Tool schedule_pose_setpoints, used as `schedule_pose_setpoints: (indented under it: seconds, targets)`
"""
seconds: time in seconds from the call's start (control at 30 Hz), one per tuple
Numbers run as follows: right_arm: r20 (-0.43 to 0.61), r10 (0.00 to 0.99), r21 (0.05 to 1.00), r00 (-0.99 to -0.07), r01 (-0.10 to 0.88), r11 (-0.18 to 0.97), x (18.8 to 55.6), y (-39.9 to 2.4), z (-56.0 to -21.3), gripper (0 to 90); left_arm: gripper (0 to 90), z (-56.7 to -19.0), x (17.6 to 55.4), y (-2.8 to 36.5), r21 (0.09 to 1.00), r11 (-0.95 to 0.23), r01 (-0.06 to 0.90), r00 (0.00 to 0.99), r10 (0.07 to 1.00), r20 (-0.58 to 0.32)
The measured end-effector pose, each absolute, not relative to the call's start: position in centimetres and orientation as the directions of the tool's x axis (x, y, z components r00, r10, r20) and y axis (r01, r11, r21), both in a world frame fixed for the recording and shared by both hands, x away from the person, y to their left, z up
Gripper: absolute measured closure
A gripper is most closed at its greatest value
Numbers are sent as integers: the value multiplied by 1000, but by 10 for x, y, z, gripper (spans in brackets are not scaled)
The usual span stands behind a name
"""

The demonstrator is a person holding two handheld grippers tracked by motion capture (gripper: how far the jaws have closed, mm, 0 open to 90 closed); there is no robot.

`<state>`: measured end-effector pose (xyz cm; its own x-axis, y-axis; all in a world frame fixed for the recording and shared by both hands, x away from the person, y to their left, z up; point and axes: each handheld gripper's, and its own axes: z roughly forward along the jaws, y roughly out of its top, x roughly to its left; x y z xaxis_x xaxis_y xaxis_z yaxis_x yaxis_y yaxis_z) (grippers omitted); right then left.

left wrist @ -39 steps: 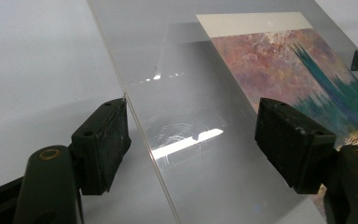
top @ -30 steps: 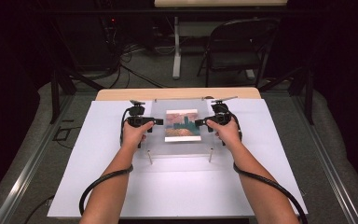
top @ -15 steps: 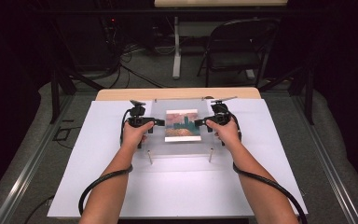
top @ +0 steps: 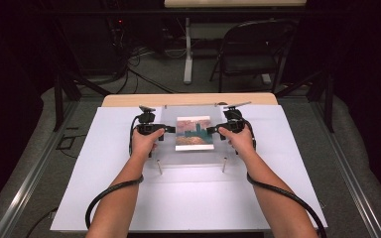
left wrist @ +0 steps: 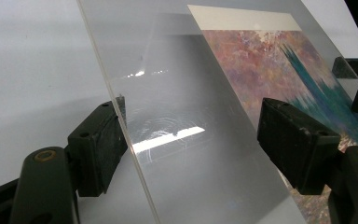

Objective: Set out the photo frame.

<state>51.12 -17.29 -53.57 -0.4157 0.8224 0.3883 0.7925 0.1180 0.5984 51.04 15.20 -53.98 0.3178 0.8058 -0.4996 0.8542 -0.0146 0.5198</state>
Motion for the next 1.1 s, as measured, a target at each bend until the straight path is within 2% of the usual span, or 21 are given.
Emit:
schedule_pose_setpoints:
  seconds: [0.4, 1.1]
  targets:
    - [383, 821, 606, -423, 786, 122, 510, -173, -534, 160, 251, -537, 510, 152, 519, -17, 854, 319, 806, -498]
    - [301, 818, 673, -490, 717, 182, 498, -170, -513, 169, 326, -516, 499, 160, 589, -22, 808, 365, 803, -471]
